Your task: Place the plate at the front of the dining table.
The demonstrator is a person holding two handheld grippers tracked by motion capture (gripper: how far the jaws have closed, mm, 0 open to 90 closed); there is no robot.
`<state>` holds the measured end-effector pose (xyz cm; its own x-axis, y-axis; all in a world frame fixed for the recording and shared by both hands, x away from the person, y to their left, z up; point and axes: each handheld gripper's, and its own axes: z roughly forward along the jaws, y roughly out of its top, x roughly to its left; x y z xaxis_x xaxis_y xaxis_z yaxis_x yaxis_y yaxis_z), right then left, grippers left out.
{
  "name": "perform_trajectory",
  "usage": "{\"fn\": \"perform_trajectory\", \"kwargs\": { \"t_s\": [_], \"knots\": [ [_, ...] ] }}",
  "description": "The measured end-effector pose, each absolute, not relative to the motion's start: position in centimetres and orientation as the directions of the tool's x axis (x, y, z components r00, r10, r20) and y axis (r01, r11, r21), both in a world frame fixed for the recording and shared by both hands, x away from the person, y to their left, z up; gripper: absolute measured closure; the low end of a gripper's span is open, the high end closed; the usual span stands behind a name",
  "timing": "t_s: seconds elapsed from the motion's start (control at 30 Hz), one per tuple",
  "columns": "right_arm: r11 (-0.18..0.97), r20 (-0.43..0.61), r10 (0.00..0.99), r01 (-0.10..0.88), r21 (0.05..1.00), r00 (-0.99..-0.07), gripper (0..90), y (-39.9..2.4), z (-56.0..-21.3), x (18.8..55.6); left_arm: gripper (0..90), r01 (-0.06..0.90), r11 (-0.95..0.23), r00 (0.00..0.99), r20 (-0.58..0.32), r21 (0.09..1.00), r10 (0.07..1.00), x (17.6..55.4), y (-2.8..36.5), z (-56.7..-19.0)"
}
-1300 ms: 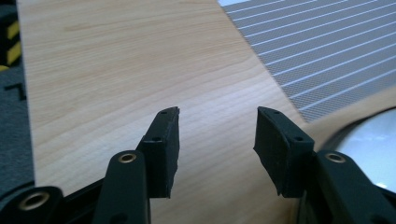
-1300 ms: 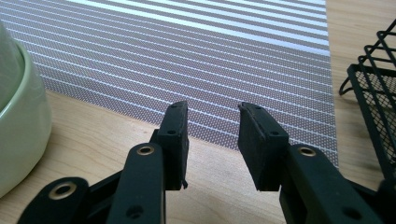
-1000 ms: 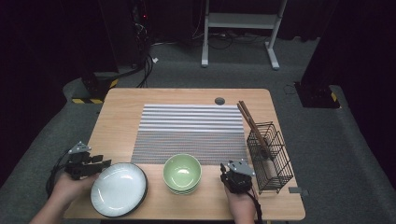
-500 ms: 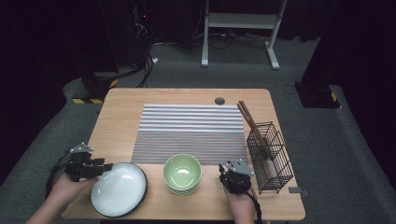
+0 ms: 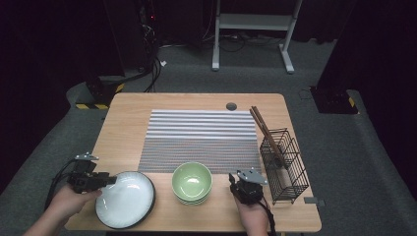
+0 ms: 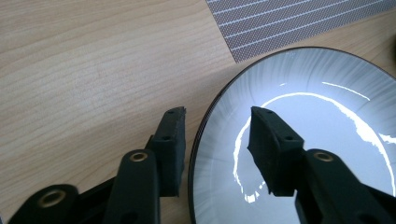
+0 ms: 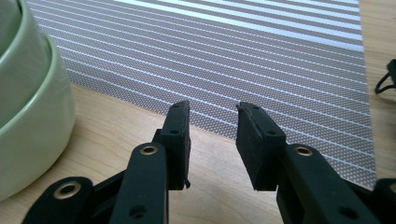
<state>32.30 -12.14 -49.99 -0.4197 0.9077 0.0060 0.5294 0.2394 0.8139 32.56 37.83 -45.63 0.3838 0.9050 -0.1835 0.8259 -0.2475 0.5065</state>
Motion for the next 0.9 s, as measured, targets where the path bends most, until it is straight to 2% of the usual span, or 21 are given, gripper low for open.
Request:
{"fn": "perform_trajectory", "kwargs": {
  "t_s": [0.33,0.9],
  "knots": [
    [0.263,-0.004,0.898,0.528,0.807,-0.441,63.9,-10.9,-49.9,31.9,68.0,0.846,-0.238,0.358,-0.177,0.478,0.917,32.3,38.4,-45.5],
    [0.249,0.004,0.892,0.500,0.829,-0.451,63.0,-10.3,-47.9,31.6,73.3,0.867,-0.296,0.374,-0.130,0.402,0.918,32.4,37.9,-45.2]
  ]
}}
